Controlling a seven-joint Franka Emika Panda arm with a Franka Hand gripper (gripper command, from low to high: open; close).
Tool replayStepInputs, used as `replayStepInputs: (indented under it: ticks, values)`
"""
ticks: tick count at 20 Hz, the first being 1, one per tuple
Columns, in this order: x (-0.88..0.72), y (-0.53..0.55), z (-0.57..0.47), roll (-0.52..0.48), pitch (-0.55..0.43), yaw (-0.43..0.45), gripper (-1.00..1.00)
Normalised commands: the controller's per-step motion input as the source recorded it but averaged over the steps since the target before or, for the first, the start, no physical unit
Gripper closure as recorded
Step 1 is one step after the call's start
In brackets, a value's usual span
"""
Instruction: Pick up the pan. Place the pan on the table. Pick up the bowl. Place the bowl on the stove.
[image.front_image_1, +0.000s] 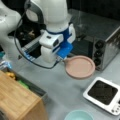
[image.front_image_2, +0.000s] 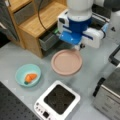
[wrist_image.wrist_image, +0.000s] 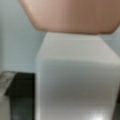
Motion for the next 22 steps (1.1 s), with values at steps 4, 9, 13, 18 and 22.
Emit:
replayStepInputs:
  ticks: [4, 9, 13, 18, 22]
  values:
    - [-0.32, -0.06, -0.09, 0.044, -0.126, 0.086, 1.00]
    - [-0.27, -0.04, -0.16, 0.045, -0.115, 0.075, 1.00]
    - [-0.28, -0.05, -0.26, 0.030, -0.138, 0.056, 1.00]
    - [-0.29, -0.07, -0.29, 0.015, -0.191, 0.062, 1.00]
    - [-0.25, -0.10, -0.23, 0.026, -0.220, 0.073, 1.00]
